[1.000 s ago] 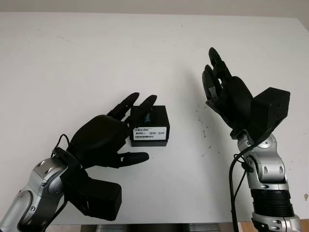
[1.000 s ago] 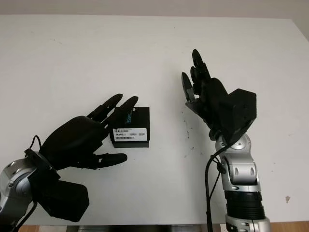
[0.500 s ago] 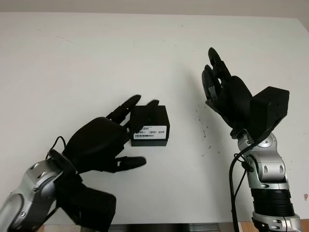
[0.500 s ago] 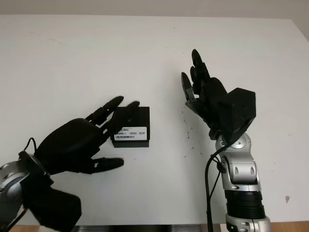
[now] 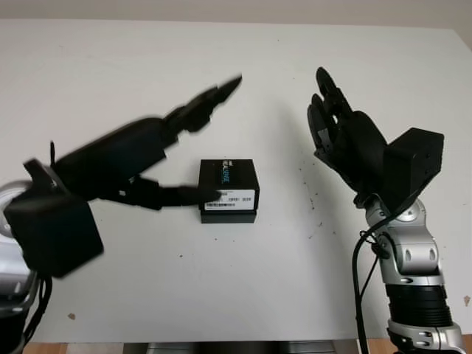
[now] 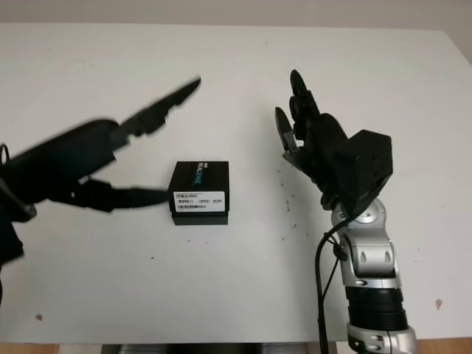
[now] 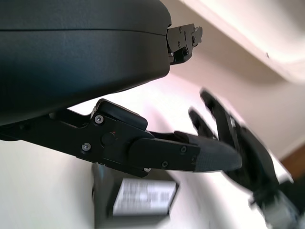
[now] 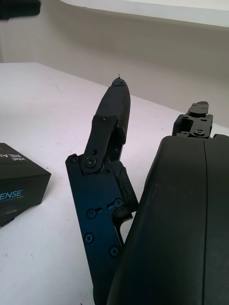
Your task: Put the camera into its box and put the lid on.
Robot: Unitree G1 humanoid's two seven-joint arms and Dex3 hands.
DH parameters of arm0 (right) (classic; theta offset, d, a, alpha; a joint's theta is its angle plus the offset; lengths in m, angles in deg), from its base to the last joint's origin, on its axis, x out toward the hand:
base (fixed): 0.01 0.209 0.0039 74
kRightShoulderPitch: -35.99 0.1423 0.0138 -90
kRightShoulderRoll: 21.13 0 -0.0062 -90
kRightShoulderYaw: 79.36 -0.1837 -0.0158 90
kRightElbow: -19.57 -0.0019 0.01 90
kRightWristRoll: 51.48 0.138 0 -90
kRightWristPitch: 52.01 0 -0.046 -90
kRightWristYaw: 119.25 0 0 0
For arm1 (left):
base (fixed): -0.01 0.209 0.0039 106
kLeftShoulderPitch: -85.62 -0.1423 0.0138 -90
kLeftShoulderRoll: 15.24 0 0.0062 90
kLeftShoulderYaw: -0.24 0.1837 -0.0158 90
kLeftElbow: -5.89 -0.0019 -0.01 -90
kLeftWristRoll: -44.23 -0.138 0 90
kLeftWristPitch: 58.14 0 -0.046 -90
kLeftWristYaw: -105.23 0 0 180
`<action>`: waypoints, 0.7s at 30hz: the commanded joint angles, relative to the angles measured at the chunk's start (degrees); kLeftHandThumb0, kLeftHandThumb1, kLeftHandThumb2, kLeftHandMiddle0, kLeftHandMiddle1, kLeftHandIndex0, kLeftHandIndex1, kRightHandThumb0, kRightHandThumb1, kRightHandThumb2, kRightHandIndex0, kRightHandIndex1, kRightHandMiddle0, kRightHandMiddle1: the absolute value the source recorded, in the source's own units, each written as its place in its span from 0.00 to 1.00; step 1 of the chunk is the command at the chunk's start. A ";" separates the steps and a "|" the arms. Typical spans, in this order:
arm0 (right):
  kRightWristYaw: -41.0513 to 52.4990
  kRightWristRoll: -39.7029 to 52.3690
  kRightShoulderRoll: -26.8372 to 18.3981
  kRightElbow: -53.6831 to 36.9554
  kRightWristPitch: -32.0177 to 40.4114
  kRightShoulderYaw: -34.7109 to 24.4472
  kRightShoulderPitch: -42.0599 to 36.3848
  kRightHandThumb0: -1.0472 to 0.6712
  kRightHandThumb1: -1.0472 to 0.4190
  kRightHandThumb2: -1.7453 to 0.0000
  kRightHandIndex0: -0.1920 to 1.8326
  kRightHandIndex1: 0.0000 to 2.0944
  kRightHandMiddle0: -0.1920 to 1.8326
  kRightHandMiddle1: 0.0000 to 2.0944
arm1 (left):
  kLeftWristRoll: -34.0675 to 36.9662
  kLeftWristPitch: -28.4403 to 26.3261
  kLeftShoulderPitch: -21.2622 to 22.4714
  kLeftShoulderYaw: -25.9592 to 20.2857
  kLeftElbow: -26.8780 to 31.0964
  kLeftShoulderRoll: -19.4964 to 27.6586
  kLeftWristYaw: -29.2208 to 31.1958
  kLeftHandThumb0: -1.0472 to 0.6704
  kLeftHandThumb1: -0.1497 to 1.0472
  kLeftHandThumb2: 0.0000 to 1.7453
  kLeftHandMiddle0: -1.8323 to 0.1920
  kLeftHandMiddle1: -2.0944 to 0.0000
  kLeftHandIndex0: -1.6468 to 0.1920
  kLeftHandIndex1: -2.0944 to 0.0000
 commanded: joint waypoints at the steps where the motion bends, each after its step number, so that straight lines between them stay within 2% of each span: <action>1: -0.40 -0.01 -0.21 -0.73 0.10 -0.20 -0.17 0.23 0.00 0.64 0.03 0.02 0.03 0.02 | -0.13 -0.02 3.76 0.39 -2.56 1.52 0.23 0.13 1.00 0.08 0.98 0.97 0.96 0.98; 4: -0.97 -0.40 -0.20 -0.60 -0.10 -0.14 -0.56 0.23 0.00 0.65 0.04 0.03 0.04 0.03 | -0.79 -0.54 7.72 1.70 -5.27 2.20 0.49 0.11 1.00 0.12 0.99 0.98 0.98 0.98; 6: -1.16 -0.38 -0.12 -0.57 -0.17 -0.20 -0.74 0.22 0.00 0.65 0.04 0.03 0.04 0.03 | -2.16 -1.56 9.55 2.22 -6.09 1.56 -1.43 0.09 1.00 0.15 0.99 0.97 0.99 0.98; 10: -1.18 0.23 0.11 -0.69 0.57 -0.38 -0.74 0.22 0.00 0.65 0.04 0.03 0.04 0.03 | -4.95 -1.15 13.20 3.99 -9.37 -0.29 -5.14 0.06 1.00 0.15 0.99 0.98 1.00 0.99; 12: -1.22 0.30 0.16 -0.64 0.49 -0.31 -0.71 0.22 0.00 0.65 0.03 0.03 0.04 0.03 | -6.16 -2.15 15.22 5.58 -11.12 -0.68 -5.30 0.06 1.00 0.11 1.00 0.99 1.00 0.99; 14: -1.28 0.13 0.02 -0.61 0.34 -0.15 -0.70 0.22 0.00 0.65 0.04 0.03 0.04 0.03 | -6.25 -4.11 18.62 9.07 -14.46 -0.23 -0.81 0.04 0.98 0.06 1.00 1.00 1.00 1.00; 17: -1.35 0.08 -0.12 -0.72 0.43 -0.15 -0.70 0.22 0.00 0.65 0.04 0.03 0.04 0.03 | -6.59 -6.87 22.71 14.06 -19.23 0.63 7.03 0.03 0.97 0.04 1.00 1.00 1.00 1.00; 21: -1.48 -0.26 -0.20 -0.66 -0.11 -0.05 -0.71 0.23 0.00 0.65 0.04 0.03 0.04 0.03 | -8.25 -5.98 25.97 18.28 -24.31 1.20 13.73 0.00 0.96 0.03 1.00 1.00 1.00 1.00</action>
